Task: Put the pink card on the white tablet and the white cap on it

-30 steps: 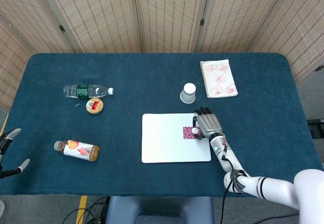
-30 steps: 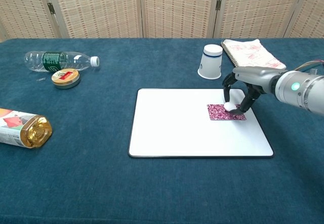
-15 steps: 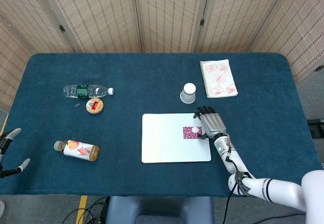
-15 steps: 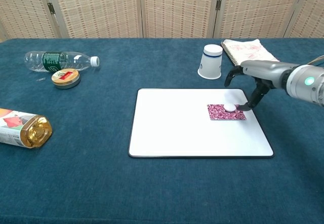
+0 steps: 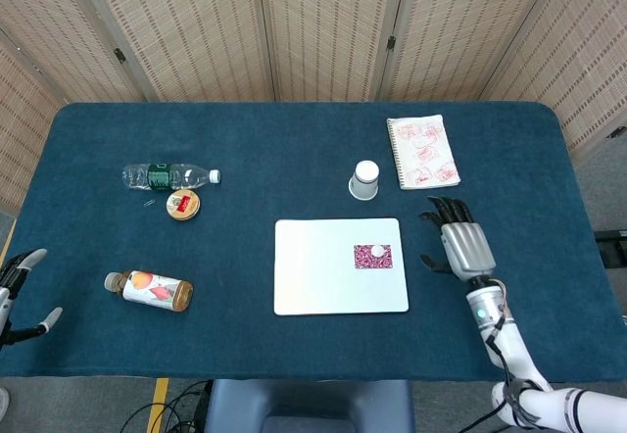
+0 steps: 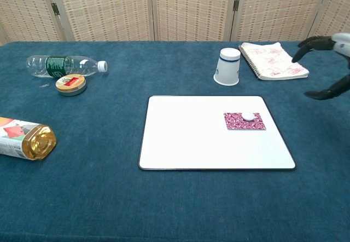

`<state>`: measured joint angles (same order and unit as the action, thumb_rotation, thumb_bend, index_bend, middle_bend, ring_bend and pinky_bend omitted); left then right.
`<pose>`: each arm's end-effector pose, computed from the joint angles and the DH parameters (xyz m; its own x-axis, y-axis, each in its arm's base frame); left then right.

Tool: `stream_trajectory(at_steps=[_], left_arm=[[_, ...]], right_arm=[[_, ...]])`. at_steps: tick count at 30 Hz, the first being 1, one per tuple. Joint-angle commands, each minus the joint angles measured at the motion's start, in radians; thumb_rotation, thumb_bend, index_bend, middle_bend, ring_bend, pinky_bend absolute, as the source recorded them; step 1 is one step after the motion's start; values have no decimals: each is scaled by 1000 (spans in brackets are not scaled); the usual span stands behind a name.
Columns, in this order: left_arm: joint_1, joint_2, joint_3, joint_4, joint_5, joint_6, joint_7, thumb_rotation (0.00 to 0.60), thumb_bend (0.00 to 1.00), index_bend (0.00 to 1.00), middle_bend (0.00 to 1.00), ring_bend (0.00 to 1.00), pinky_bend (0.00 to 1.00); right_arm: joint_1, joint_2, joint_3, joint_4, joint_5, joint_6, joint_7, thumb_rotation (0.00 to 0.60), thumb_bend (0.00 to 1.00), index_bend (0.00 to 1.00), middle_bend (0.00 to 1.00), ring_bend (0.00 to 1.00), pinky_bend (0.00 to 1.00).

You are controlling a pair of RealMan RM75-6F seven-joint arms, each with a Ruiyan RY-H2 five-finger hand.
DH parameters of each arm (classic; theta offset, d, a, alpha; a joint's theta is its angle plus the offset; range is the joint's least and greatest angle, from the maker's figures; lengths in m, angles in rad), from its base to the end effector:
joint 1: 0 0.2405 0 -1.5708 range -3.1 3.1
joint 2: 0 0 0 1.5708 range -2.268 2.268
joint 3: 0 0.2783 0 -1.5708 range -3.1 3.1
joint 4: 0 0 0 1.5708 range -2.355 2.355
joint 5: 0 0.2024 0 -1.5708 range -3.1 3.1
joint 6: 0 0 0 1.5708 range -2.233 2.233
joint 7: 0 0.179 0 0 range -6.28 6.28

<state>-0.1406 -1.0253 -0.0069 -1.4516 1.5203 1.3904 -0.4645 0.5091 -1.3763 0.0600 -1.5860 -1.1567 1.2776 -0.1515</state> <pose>-0.3602 0.2302 0.2068 0.2010 0.1041 0.9740 0.9796 -0.0143 -0.2006 -0.2518 -0.3374 0.0662 0.2994 -0.1363 0.9443 -0.9517 -0.1132 0.2854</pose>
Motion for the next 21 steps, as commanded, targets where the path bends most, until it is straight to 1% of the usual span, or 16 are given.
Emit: stream_trajectory(at_steps=[1, 3, 5, 8, 12, 16, 21], left_arm=[[6, -9, -3, -28, -3, 17, 69, 600, 340, 0, 97, 72, 231], [10, -10, -2, -45, 4, 28, 104, 600, 340, 0, 97, 72, 231], [13, -13, -1, -61, 10, 39, 139, 600, 340, 0, 97, 72, 231], [15, -17, 3, -74, 19, 45, 175, 600, 340, 0, 97, 72, 231], [19, -21, 2, -84, 12, 47, 217, 600, 340, 0, 97, 72, 231], [20, -23, 1, -95, 16, 52, 236, 600, 340, 0, 97, 72, 231], [14, -27, 5, -99, 19, 38, 241, 600, 340, 0, 97, 72, 231]], right_arm=[[-99, 55, -83, 23, -108, 83, 45, 600, 144, 145, 73, 0, 0], [-138, 71, -115, 41, -148, 123, 24, 600, 136, 53, 54, 0, 0], [-179, 79, -138, 64, -175, 172, -26, 600, 124, 5, 28, 0, 0], [-234, 66, -142, 91, -204, 253, -66, 600, 114, 0, 1, 0, 0], [-279, 58, -139, 115, -238, 298, -27, 600, 113, 0, 0, 0, 0], [-296, 67, -131, 121, -244, 289, -30, 600, 113, 0, 0, 0, 0], [-314, 85, -113, 98, -246, 278, -21, 600, 113, 0, 0, 0, 0]])
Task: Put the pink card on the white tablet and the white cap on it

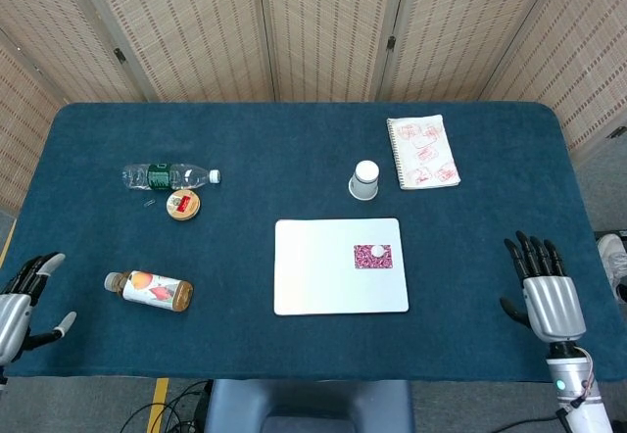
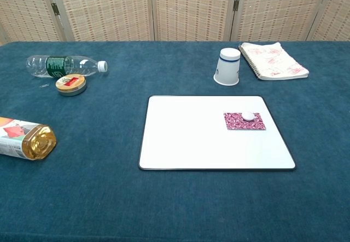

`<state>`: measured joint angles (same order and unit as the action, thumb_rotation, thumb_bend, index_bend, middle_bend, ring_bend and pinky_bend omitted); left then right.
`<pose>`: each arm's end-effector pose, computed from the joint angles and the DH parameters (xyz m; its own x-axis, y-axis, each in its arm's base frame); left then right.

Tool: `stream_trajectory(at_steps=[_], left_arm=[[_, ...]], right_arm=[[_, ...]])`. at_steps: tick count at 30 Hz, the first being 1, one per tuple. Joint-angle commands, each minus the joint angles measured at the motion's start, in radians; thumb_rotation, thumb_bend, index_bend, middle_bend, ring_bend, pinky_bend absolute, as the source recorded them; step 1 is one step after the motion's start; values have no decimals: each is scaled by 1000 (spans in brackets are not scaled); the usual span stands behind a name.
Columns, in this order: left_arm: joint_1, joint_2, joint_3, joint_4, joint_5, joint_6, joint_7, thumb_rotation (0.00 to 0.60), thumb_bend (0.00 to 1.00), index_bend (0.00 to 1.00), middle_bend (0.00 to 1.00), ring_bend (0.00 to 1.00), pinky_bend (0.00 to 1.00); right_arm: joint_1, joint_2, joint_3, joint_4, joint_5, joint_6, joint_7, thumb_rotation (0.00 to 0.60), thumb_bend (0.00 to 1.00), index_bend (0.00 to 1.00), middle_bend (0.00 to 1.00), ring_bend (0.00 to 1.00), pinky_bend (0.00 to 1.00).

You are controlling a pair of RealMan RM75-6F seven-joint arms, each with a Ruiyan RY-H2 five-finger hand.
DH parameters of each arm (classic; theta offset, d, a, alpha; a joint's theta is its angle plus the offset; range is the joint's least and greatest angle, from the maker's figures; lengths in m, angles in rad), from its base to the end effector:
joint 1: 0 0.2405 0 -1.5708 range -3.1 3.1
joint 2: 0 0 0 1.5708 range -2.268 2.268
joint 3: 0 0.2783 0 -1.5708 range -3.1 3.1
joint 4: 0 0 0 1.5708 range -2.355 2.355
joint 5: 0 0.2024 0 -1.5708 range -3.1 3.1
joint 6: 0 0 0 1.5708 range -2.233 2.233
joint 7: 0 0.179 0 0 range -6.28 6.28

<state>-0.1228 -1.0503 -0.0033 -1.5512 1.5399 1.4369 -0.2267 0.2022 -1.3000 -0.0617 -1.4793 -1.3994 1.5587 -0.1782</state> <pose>-0.3377 0.2211 0.1881 0.3131 0.0822 0.9462 0.9493 -0.0573 -0.3091 -0.3316 -0.2350 0.1244 0.5190 0.0030 0.8548 -0.8545 -0.0230 0.5189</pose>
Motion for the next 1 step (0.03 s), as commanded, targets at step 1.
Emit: stream_trajectory(at_steps=[1], left_arm=[[-6, -2, 0, 0, -3, -13, 4, 600, 340, 0, 97, 72, 231]], right_arm=[[-9, 12, 13, -12, -6, -4, 9, 600, 113, 0, 0, 0, 0]])
